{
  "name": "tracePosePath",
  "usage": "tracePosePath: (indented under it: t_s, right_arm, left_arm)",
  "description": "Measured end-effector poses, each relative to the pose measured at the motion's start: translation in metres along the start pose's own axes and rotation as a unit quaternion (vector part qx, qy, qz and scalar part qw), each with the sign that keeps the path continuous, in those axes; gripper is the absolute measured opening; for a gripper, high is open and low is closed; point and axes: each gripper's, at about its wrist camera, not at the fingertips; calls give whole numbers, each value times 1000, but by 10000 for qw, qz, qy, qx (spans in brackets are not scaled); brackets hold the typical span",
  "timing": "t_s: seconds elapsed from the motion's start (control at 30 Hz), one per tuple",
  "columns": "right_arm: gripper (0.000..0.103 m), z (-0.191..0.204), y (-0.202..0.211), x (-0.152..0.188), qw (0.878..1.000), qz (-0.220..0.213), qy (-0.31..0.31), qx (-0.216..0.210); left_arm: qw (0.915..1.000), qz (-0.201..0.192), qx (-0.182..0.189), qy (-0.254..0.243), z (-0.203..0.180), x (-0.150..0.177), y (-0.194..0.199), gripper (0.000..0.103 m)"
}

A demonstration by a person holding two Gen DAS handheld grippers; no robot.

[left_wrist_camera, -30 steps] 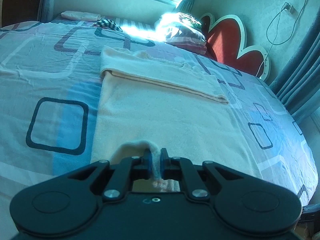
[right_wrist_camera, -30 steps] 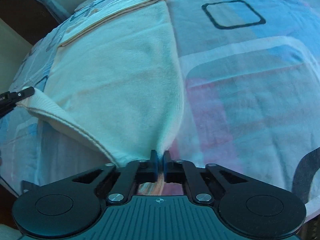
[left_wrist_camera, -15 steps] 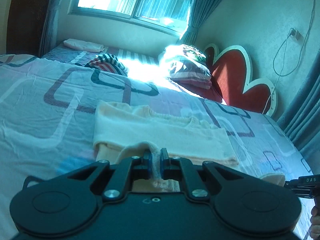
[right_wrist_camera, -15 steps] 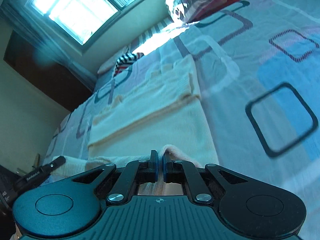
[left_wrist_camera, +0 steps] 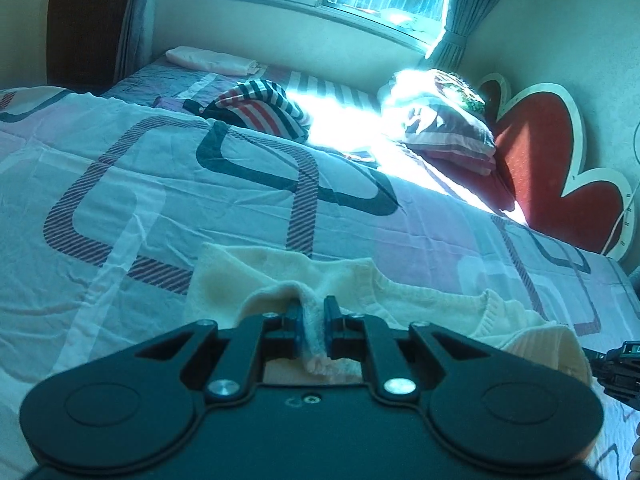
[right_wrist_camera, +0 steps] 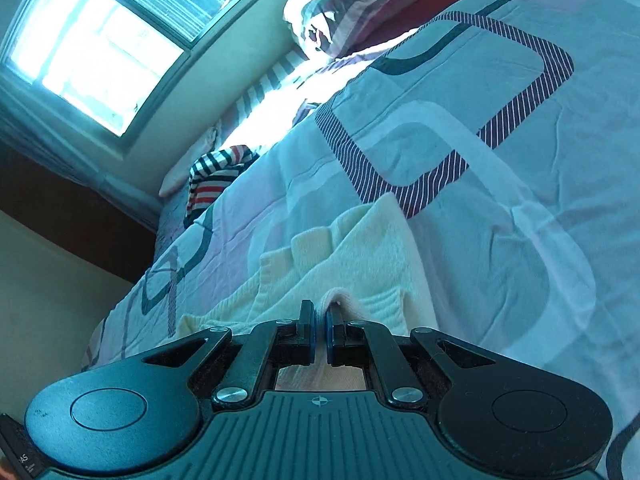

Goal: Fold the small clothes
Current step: 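Lift the hem with both tools and carry it over toward the collar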

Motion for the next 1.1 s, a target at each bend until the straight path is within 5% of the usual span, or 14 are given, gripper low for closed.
tracePosePath:
  t_s: [0.07,0.13,0.17,0.2,0.23,0.43,0.63,0.67,0.7,0.77,1.1]
  right_arm:
    - [7,0,-6,-6,10000,13,37,1]
    - [26,0,-8,-8,9998,-25,203,-43]
    - [55,1,-6,-9,9994,-140,322,-6]
    - [83,0,-4,-10,9988,-271,407,35]
    - [85,1,-2,-10,9978,-398,536,-1]
    - [79,17,-26,-4,9877,-213,1527,267]
    - [41,17,-52,7,9792,88,1980,440]
    - [30,16,-53,7,9785,118,2014,426]
    - [11,16,-55,7,9772,183,2075,411]
    - [6,18,-54,9,9730,163,2259,444]
    - [2,29,-40,1,9680,-710,2362,465]
  left_arm:
    - [9999,104,-47,14,4,-4,-7,34]
    - [9999,69,-72,-21,8,-5,-3,66]
    - [9999,-51,-76,-62,10,-5,2,81]
    - [9998,-137,-44,-102,13,-6,6,84]
    - [9998,-150,32,-154,15,-7,9,84]
    - [9978,190,45,-634,14,-3,-10,72]
    - [9951,502,93,-852,9,1,-41,44]
    - [9953,461,86,-851,8,2,-42,36]
    - [9954,407,109,-856,8,2,-43,16]
    - [9961,307,128,-818,8,2,-40,2]
    - [9968,-732,-45,-309,12,-13,-17,2]
Point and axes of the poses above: each gripper's, at about its wrist camera, not at the fingertips, and y roughly against the way its jaws point, z to its left, x to its underside, and after that the axes turned 7 degrees about -y, right-handed
